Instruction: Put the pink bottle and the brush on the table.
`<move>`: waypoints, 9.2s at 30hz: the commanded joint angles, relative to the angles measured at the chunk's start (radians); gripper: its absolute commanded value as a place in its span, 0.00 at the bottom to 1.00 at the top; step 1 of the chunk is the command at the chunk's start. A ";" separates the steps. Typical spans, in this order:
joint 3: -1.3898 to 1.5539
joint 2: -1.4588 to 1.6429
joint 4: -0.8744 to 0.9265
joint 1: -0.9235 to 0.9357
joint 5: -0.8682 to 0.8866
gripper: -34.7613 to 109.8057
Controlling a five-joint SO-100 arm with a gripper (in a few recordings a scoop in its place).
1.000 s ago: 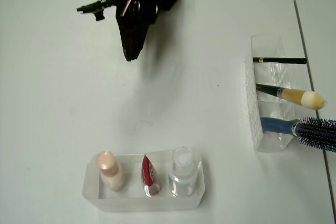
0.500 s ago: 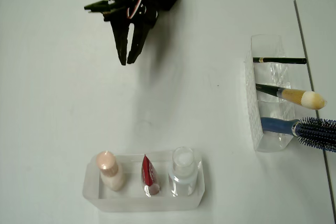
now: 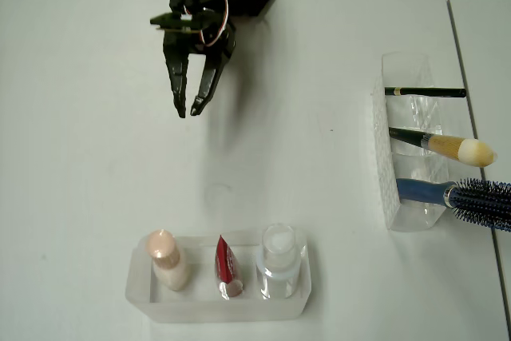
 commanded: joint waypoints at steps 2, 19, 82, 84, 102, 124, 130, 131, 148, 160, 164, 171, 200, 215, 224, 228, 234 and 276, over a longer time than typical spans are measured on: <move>-0.057 -0.058 -0.104 0.006 -0.041 0.24; -0.195 -0.402 -0.359 0.012 -0.091 0.24; -0.905 -1.150 -0.379 0.107 -0.095 0.50; -0.927 -1.166 -0.379 0.107 -0.098 0.50; -1.109 -1.350 -0.439 0.106 -0.127 0.53; -1.244 -1.522 -0.551 0.106 -0.141 0.50; -1.299 -1.577 -0.566 0.106 -0.141 0.50; -1.304 -1.585 -0.572 0.106 -0.141 0.50; -1.358 -1.632 -0.589 0.074 -0.141 0.43; -1.325 -1.626 -0.609 0.064 -0.141 0.40; -1.305 -1.620 -0.624 0.064 -0.141 0.40; -1.293 -1.620 -0.641 0.064 -0.146 0.39; -1.282 -1.649 -0.713 0.064 -0.146 0.34; -1.259 -1.663 -0.742 0.064 -0.149 0.25; -1.212 -1.594 -0.718 0.071 -0.129 0.24; -1.190 -1.534 -0.672 0.072 -0.106 0.24; -1.169 -1.447 -0.597 0.067 -0.075 0.24; -1.405 -1.081 0.192 0.064 0.044 0.24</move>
